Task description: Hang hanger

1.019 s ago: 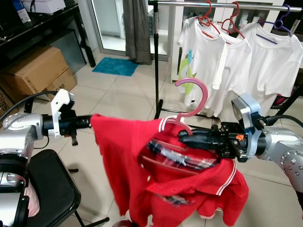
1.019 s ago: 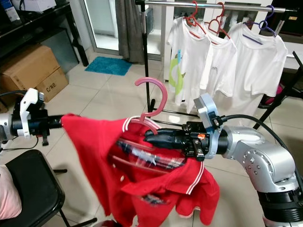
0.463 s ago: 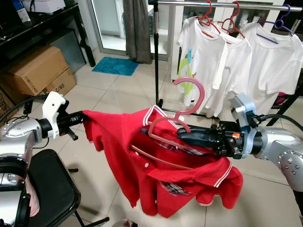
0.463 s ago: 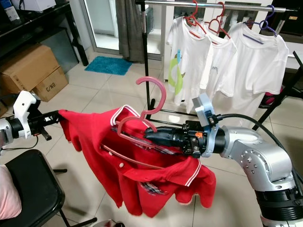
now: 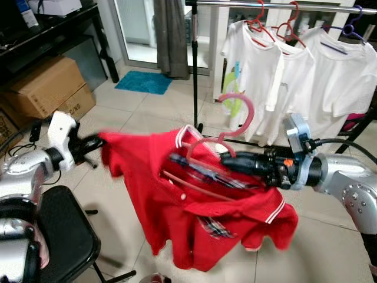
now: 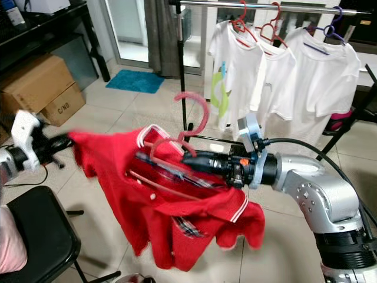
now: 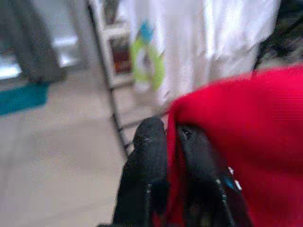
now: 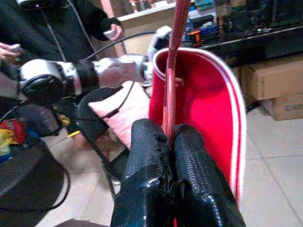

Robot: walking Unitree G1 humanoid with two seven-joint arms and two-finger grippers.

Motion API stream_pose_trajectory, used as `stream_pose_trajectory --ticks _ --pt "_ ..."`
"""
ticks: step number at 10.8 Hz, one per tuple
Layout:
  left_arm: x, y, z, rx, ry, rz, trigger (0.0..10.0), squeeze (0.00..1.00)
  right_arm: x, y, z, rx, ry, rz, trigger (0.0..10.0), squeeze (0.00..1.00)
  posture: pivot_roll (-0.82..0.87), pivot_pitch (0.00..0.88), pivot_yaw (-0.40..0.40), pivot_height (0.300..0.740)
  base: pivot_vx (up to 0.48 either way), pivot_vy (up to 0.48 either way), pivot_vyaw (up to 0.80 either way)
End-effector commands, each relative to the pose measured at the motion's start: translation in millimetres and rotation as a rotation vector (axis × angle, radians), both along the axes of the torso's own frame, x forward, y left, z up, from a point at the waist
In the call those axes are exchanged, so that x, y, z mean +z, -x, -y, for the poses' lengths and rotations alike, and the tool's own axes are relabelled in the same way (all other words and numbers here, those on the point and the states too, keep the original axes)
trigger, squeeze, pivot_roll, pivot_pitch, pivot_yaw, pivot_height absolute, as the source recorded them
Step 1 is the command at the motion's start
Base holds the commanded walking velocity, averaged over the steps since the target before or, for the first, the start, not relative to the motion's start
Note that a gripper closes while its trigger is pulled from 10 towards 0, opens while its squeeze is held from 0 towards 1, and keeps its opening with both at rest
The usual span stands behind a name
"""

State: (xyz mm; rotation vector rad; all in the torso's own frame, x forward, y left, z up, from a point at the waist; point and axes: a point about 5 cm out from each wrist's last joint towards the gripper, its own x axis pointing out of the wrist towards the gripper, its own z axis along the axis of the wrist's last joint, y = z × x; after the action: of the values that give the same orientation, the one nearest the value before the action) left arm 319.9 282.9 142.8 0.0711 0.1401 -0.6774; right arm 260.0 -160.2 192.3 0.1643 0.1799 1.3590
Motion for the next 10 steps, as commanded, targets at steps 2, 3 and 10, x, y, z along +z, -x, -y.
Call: stream_pose_trajectory --ticks 2,3,10 --pt "10 -0.1 13.3 -0.042 0.077 0.064 10.0 1.0 0 -2.9 6.6 -0.083 -0.001 0.012 0.0 0.0 -0.11 0.0 0.089 0.74 0.0 0.0 0.0" --pt "11 -0.2 14.3 -0.023 0.083 0.087 10.0 1.0 -6 -2.3 9.5 -0.117 0.021 0.0 0.0 0.0 -0.11 0.0 0.085 0.74 0.0 0.0 0.0" --pt "-36 11.4 95.8 0.239 0.022 0.039 10.0 0.0 -108 -23.7 -0.1 -0.922 0.222 -0.175 10.0 0.0 -0.08 0.0 0.075 0.74 0.0 0.0 0.0"
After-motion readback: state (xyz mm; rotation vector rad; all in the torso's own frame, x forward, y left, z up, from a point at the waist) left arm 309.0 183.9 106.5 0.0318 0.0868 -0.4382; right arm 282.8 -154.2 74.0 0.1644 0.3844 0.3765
